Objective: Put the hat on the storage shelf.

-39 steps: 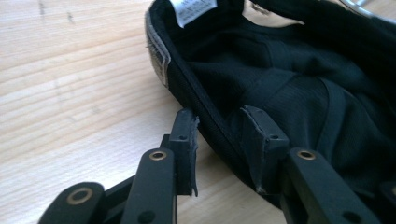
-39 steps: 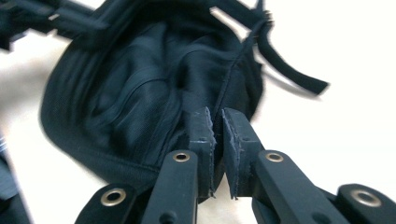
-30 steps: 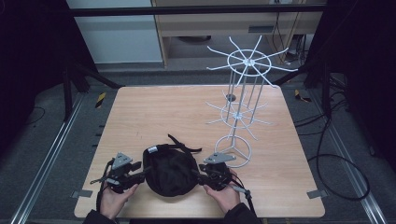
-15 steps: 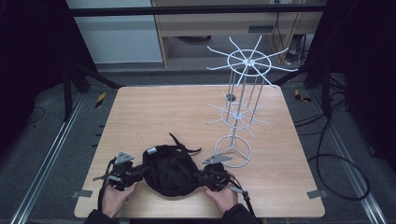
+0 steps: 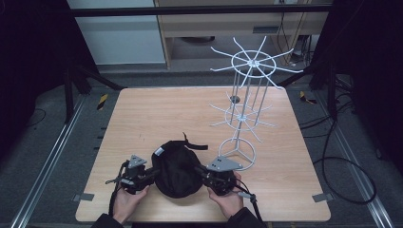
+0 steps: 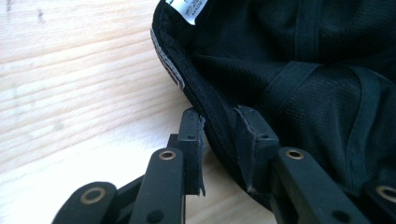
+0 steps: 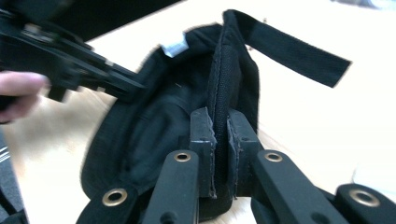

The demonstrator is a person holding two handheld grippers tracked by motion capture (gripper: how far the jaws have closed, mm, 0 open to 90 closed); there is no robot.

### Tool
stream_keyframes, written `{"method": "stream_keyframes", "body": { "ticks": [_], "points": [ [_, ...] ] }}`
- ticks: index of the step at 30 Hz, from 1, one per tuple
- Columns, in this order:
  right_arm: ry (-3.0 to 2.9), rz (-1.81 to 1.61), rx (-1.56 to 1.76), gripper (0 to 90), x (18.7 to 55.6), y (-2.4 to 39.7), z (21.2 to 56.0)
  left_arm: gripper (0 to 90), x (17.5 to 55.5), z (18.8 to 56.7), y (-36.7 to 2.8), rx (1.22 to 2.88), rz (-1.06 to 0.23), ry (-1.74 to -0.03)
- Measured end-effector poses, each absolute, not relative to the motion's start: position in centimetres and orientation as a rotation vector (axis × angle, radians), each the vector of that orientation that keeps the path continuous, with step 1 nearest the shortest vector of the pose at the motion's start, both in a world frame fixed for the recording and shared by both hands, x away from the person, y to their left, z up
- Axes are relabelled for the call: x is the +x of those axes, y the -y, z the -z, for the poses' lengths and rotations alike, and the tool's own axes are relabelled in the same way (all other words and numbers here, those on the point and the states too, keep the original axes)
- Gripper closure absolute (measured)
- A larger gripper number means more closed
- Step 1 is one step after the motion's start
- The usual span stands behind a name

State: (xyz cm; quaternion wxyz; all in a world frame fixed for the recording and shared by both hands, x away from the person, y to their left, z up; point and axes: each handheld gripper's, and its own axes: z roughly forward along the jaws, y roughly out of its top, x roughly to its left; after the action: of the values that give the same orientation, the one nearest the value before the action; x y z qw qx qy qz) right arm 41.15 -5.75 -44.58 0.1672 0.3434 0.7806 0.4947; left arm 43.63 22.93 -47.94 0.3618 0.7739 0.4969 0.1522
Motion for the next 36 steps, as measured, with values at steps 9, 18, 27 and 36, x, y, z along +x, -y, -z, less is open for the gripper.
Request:
{"method": "stream_keyframes", "body": {
  "ticks": [9, 18, 27, 36],
  "points": [
    [-2.273, -1.416, 0.877, 83.0, 40.4, 4.7, 45.1, 67.0, 44.1, 47.8, -23.0, 1.985, -0.391, -1.264],
    [-2.274, -1.366, 0.909, 83.0, 40.4, 4.4, 45.7, 55.5, 43.5, 44.8, -24.7, 1.876, -0.408, -1.239],
    [-2.29, -1.359, 0.896, 82.1, 40.2, 3.9, 46.2, 47.7, 43.1, 42.2, -22.2, 1.819, -0.321, -1.106],
    [-2.292, -1.356, 0.892, 82.1, 40.2, 3.9, 46.3, 42.4, 43.7, 42.1, -19.8, 1.838, -0.274, -1.067]
  ]
}}
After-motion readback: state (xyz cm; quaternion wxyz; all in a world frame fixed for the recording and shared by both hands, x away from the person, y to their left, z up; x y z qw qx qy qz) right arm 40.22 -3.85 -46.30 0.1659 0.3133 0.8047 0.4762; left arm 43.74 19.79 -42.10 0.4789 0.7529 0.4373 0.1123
